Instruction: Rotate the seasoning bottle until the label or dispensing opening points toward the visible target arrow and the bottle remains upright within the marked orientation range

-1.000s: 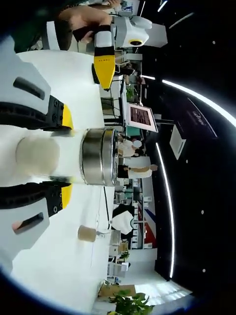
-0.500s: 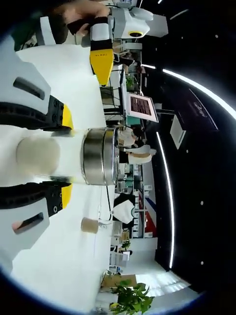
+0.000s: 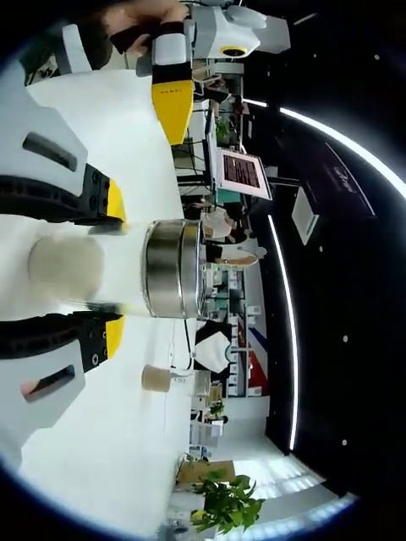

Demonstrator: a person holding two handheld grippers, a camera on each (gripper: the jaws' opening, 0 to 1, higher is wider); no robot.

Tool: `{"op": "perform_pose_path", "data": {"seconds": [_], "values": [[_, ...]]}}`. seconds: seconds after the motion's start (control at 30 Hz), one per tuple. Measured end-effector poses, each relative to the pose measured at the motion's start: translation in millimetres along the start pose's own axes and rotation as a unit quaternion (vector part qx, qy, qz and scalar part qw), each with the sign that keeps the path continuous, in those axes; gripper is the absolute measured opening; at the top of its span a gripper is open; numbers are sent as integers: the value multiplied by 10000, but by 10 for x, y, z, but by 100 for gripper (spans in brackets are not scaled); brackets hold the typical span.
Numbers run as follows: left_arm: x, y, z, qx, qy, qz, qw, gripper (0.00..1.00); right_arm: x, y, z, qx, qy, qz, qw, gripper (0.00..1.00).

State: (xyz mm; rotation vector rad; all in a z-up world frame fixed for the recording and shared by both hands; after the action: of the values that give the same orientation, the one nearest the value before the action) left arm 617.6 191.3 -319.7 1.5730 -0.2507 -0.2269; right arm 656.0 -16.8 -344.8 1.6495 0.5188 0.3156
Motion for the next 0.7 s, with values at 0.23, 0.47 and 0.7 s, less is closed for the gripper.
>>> {"op": "perform_pose_path", "data": {"seconds": [0.23,0.47,0.7], "values": [[-1,-4,-1,-2,-9,1,10000,94,-3,-4,-11,39,-95,0,9999,39],[-6,-3,-14,-16,7,4,10000,94,-8,-5,-16,-12,-139,-18,9999,39],[-2,-5,-14,-12,5,-3,10000,94,-12,-3,-15,-23,-116,-48,9999,39]]}}
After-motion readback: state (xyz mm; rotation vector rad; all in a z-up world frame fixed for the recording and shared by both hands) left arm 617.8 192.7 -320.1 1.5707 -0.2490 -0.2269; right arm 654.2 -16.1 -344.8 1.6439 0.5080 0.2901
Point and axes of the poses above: the point that each gripper's makers call its tool centre point, and the gripper's own axes: x roughly forward along the fingers, z roughly to its right, y roughly out of its top, the point moved 10 cm from there along -x, roughly backward along the fingers, and after that the axes turned 10 degrees about x, right-handed, at the moved point
